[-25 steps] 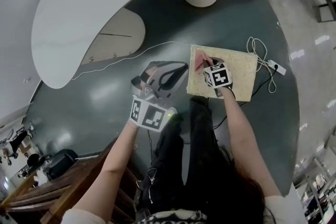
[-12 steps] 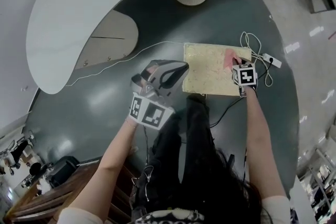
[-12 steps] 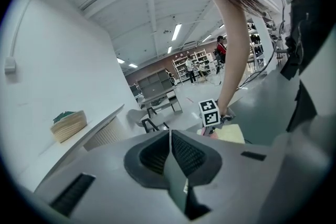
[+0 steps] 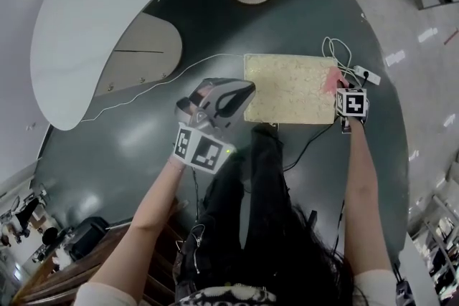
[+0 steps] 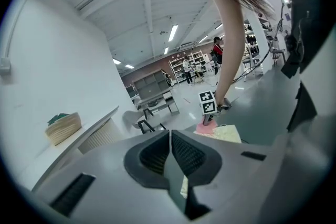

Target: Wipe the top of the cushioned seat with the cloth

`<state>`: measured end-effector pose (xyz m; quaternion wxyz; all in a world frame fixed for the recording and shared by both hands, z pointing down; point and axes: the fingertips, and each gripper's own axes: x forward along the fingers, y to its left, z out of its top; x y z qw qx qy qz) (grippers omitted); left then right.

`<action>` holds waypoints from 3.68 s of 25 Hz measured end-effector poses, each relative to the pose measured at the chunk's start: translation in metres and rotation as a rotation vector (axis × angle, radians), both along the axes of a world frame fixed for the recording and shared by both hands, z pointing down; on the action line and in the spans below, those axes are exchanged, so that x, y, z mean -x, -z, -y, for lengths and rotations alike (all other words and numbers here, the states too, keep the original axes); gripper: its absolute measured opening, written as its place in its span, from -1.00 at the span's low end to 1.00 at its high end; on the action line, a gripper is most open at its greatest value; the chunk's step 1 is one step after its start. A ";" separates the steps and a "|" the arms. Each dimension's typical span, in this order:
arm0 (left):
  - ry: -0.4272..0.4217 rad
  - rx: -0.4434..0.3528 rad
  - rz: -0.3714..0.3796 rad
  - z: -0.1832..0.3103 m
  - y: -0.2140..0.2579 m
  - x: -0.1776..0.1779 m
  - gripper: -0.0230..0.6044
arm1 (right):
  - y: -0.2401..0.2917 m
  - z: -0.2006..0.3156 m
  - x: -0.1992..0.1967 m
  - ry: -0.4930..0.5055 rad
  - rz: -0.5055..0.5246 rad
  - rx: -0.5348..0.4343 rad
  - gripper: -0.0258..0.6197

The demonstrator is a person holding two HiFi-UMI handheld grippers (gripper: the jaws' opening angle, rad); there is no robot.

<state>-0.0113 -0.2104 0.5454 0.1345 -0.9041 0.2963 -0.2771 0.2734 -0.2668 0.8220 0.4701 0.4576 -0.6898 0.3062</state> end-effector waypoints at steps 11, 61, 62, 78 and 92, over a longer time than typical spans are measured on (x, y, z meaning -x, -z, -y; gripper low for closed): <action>0.015 -0.001 0.001 -0.012 0.009 0.019 -0.89 | 0.044 -0.027 0.162 0.229 0.258 -0.067 -0.89; -0.096 0.070 0.006 -0.037 -0.022 -0.051 -0.89 | 0.007 -0.070 -0.009 0.016 0.087 -0.006 -0.89; -0.093 0.070 0.007 -0.038 -0.022 -0.049 -0.89 | 0.012 -0.072 -0.001 0.031 0.104 -0.016 -0.89; 0.024 0.078 0.005 -0.071 -0.021 0.007 -0.89 | 0.021 -0.153 0.224 0.329 0.360 0.012 -0.89; 0.070 0.110 0.018 -0.098 -0.039 0.047 -0.89 | -0.019 -0.169 0.259 0.311 0.318 0.076 -0.89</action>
